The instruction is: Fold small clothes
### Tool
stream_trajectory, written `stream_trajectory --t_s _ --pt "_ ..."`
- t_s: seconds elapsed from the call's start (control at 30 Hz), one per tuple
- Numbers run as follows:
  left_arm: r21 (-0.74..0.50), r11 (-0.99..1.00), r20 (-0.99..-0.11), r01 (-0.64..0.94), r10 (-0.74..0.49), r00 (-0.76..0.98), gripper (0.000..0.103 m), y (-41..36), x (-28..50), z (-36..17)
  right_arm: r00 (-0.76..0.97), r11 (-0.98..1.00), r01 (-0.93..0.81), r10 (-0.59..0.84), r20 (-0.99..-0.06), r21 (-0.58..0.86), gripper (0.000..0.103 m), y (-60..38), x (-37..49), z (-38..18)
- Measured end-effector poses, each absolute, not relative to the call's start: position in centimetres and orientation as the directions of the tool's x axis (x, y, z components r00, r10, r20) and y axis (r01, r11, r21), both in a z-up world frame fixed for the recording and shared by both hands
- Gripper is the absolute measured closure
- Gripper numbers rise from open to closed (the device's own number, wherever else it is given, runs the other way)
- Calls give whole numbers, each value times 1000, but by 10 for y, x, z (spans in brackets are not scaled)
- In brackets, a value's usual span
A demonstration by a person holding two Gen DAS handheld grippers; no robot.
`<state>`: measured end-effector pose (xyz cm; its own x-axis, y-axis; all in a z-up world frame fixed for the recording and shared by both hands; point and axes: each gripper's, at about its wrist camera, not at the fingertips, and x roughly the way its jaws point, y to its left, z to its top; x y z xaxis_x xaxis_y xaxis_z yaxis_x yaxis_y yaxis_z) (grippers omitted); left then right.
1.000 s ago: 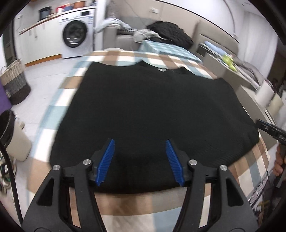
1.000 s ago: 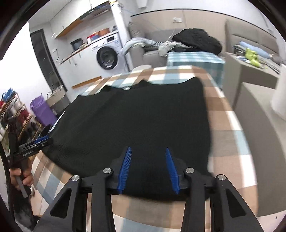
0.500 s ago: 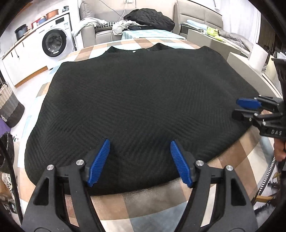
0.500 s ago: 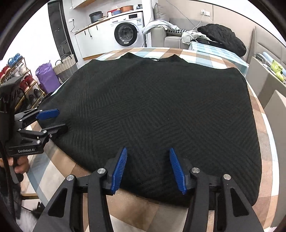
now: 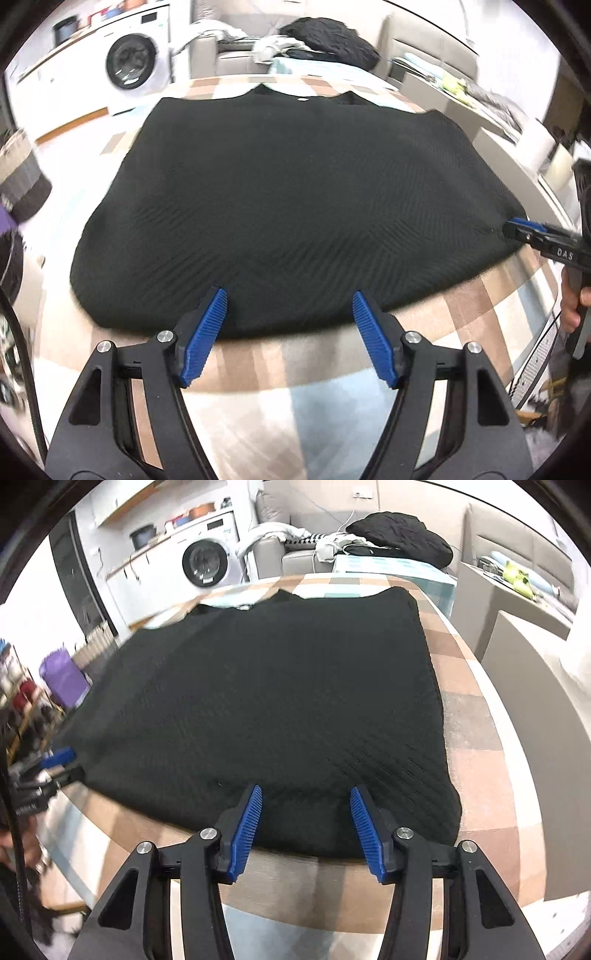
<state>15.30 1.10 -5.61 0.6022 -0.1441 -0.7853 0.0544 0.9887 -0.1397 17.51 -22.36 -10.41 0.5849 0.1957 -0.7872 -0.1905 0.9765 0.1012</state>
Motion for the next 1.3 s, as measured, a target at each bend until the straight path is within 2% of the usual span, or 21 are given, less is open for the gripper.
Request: stream_trajectory --t_s 0.13,0.33,0.5,0.6,0.67,0.73,0.77,0.8,0.83,0.93,1.1,1.3 --pt "-247 968 -763 -38 -170 623 35 43 130 -48 588 959 -236 272 -762 160 45 -209 175 -98" --pt "-369 892 -745 -260 -117 657 35 100 111 -48 576 928 -305 358 -735 213 44 -183 177 -94" --pt "-358 866 -765 -350 -57 642 35 119 125 -59 558 912 -331 395 -730 240 43 -175 180 -99" --pt "-294 876 -759 -383 29 650 35 114 141 -60 555 912 -329 396 -731 245 43 -175 180 -101" --pt "-279 864 -752 -419 75 655 39 110 153 -62 556 914 -328 392 -733 239 43 -174 179 -101" --pt "-259 853 -743 -452 123 658 62 107 163 -63 562 914 -331 390 -730 234 43 -173 179 -101" --pt "-251 858 -741 -448 128 660 68 103 169 -64 563 915 -329 389 -730 234 43 -173 179 -101" --pt "-243 867 -736 -435 127 665 83 99 173 -62 563 916 -324 387 -730 236 43 -173 180 -101" --pt "-225 873 -729 -433 144 669 86 95 173 -59 561 916 -324 388 -731 238 43 -173 182 -101" --pt "-219 879 -695 -423 164 700 88 90 162 -47 567 919 -322 379 -731 226 43 -172 182 -99" --pt "-225 873 -717 -432 152 681 89 97 142 -51 564 923 -311 372 -737 227 43 -179 183 -103" --pt "-166 905 -672 -392 187 717 90 81 139 -27 557 927 -297 362 -747 227 43 -180 184 -105"
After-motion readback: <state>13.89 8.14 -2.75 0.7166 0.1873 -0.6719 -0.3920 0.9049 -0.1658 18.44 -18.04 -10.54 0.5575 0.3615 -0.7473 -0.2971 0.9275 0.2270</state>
